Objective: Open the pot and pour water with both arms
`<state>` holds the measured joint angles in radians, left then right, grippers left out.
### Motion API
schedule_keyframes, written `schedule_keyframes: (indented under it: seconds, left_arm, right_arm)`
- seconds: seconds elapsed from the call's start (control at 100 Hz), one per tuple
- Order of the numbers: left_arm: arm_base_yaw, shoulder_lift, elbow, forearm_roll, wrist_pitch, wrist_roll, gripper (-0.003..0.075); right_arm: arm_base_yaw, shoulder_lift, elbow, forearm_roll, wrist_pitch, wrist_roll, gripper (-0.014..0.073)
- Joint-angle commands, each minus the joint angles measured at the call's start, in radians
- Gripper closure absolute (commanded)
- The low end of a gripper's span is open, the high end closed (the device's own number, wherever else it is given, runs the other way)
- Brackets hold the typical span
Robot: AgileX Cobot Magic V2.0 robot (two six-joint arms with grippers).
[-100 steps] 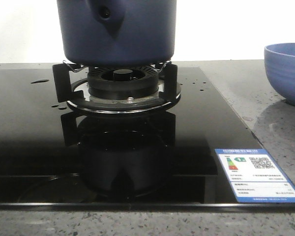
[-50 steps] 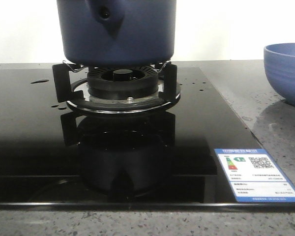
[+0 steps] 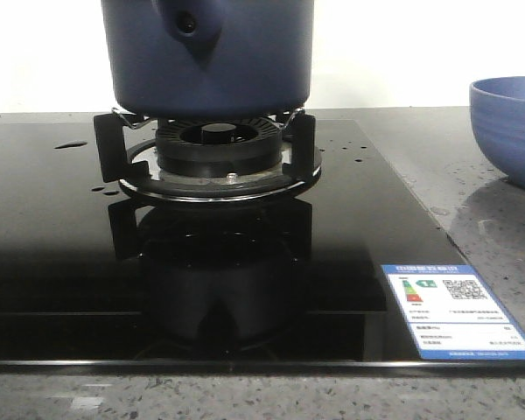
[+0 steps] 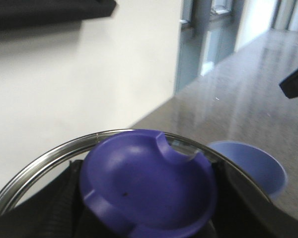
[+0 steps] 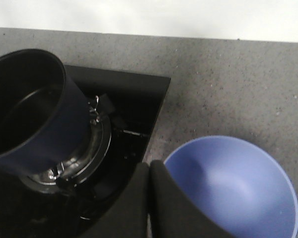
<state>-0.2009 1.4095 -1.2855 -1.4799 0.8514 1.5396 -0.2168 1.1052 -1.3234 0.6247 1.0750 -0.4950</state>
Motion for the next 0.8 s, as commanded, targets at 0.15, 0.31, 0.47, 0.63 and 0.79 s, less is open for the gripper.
schedule_keyframes:
  seconds: [0.15, 0.31, 0.47, 0.63, 0.79]
  left_arm:
    - [-0.06, 0.04, -0.04, -0.062, 0.0, -0.002, 0.0353]
    - [-0.06, 0.069, -0.04, -0.062, 0.004, -0.002, 0.0353]
    - [-0.06, 0.089, -0.04, -0.039, 0.006, -0.002, 0.0353]
    - [-0.06, 0.109, -0.04, -0.043, 0.006, -0.002, 0.0353]
    - [-0.06, 0.125, -0.04, -0.052, 0.01, -0.002, 0.0353]
  right_arm:
    - [-0.004, -0.05, 0.031, 0.039, -0.063, -0.023, 0.0667]
    - [-0.004, -0.055, 0.033, 0.039, -0.067, -0.024, 0.0667]
    - [-0.004, -0.055, 0.033, 0.039, -0.069, -0.024, 0.0667]
    - [-0.004, -0.055, 0.033, 0.039, -0.074, -0.024, 0.0667]
    - [-0.004, -0.055, 0.033, 0.039, -0.077, -0.024, 0.0667]
